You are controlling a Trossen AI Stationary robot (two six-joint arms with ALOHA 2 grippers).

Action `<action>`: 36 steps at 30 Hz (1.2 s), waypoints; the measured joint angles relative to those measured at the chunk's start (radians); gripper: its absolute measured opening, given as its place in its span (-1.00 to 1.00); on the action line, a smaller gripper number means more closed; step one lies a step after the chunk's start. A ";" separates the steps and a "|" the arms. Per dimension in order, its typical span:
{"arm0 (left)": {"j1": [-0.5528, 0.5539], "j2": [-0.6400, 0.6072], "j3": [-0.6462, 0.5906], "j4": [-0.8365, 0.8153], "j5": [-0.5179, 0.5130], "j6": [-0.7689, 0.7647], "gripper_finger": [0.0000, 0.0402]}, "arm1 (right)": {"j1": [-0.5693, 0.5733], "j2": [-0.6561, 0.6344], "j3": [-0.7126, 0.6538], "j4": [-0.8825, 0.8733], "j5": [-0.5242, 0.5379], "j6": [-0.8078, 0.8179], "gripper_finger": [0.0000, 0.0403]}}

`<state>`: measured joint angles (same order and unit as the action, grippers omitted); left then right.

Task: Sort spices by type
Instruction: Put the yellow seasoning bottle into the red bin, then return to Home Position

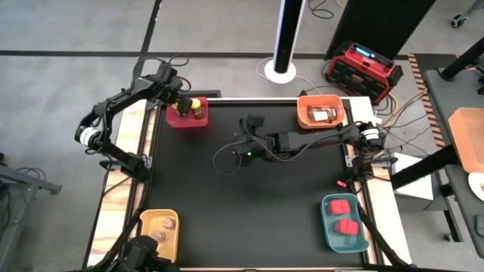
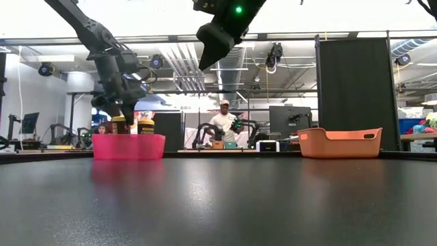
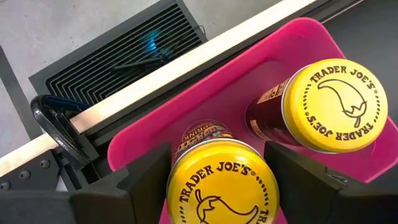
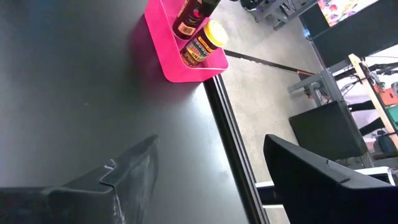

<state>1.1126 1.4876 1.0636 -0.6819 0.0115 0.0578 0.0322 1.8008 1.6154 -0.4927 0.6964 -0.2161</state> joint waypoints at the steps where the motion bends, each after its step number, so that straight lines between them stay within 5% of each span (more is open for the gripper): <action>1: 0.000 0.000 0.000 0.000 0.000 0.000 0.18 | 0.000 0.000 0.000 0.000 0.000 0.000 0.38; 14: 0.000 0.000 -0.018 0.001 0.000 -0.015 0.19 | 0.000 0.000 0.000 0.000 0.000 0.000 0.43; 28: 0.000 -0.006 -0.013 0.026 -0.004 0.007 0.41 | 0.000 0.000 0.000 0.000 0.001 0.000 0.46; 36: -0.001 -0.026 0.044 -0.016 -0.162 0.035 0.41 | 0.000 0.000 0.000 0.001 0.002 0.015 0.40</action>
<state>1.1118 1.4616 1.1080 -0.6978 -0.1505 0.0925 0.0320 1.8008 1.6154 -0.4919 0.6982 -0.2012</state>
